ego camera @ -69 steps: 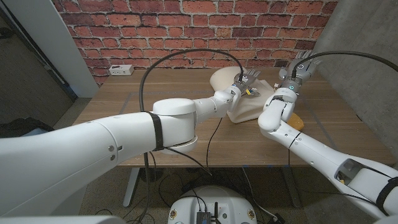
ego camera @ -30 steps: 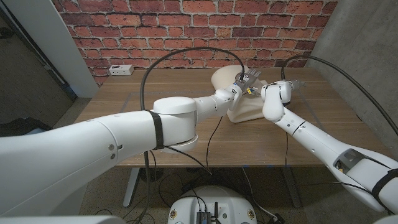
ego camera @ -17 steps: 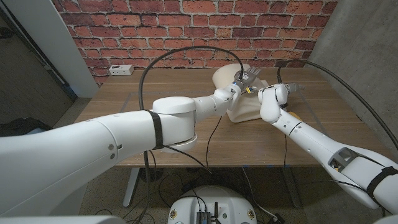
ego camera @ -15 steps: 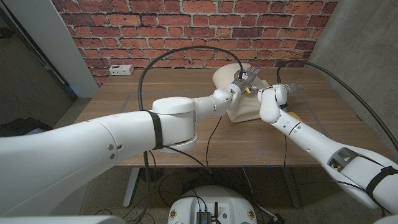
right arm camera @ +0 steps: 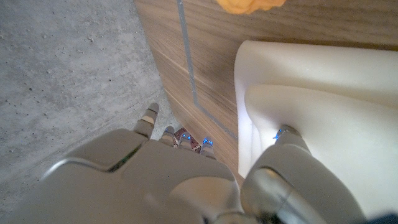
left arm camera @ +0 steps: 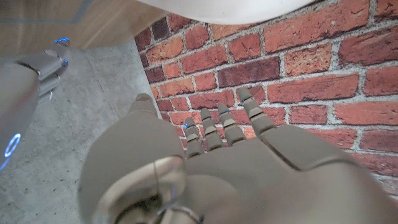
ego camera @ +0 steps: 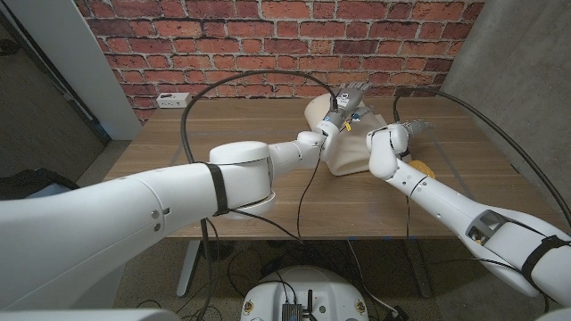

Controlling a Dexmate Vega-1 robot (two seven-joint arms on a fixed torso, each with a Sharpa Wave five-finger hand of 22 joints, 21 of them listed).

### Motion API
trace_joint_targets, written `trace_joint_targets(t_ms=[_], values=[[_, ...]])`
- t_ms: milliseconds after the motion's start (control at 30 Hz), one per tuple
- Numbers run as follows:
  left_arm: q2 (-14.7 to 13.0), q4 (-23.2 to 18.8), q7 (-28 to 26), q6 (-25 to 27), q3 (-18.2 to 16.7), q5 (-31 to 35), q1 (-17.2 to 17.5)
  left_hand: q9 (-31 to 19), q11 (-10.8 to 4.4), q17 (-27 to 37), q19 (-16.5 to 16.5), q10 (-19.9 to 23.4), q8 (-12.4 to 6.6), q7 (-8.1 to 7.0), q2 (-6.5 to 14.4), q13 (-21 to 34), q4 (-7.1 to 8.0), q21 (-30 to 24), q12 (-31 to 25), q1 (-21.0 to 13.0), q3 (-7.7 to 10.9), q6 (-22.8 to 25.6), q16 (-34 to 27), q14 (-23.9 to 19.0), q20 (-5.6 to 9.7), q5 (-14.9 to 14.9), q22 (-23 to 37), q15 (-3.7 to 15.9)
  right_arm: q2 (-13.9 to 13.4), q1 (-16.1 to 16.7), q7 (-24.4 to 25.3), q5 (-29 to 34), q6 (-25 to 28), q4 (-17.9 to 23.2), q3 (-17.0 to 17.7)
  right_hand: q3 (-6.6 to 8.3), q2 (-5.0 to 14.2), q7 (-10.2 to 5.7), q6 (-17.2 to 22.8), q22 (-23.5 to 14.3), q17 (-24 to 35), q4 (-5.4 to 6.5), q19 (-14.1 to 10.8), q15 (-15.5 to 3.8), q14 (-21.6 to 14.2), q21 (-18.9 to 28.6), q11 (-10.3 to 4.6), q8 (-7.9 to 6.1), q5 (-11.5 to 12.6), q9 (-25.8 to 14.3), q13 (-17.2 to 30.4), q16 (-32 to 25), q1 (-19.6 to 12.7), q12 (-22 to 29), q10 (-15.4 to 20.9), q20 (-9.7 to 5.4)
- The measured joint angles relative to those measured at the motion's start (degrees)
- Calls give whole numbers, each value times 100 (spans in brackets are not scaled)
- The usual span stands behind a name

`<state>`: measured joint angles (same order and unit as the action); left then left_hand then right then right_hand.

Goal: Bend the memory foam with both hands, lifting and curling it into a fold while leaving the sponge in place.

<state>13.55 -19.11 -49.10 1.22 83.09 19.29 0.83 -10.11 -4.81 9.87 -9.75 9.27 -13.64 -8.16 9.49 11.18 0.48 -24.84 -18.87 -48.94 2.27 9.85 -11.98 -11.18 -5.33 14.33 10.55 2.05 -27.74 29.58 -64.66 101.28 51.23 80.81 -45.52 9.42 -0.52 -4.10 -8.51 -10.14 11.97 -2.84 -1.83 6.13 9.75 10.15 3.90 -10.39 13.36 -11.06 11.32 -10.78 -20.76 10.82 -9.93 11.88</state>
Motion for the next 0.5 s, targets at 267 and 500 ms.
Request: trace_joint_targets(t_ms=[267,500], values=[[-458,-575,-772,-166,-577,345,340,0,42,0,-30,233,-14,25,65,1,50,0,0,85,67,269,-3,-185,30,-130,0,27,14,-31,11,1,49,-42,-61,0,0,0,0,0,0,0,0,0,0,26,0,0,0,0,0,-30,0,0,0,0],[-1052,-1568,-1120,-42,-1255,1261,742,-1,81,0,-166,872,-123,101,54,1,74,0,-47,322,294,1211,-40,-693,-107,-311,27,30,18,-47,10,14,74,-55,-98,-23,0,0,0,0,1,-23,-1,0,0,27,0,0,22,0,0,-30,0,0,0,0]])
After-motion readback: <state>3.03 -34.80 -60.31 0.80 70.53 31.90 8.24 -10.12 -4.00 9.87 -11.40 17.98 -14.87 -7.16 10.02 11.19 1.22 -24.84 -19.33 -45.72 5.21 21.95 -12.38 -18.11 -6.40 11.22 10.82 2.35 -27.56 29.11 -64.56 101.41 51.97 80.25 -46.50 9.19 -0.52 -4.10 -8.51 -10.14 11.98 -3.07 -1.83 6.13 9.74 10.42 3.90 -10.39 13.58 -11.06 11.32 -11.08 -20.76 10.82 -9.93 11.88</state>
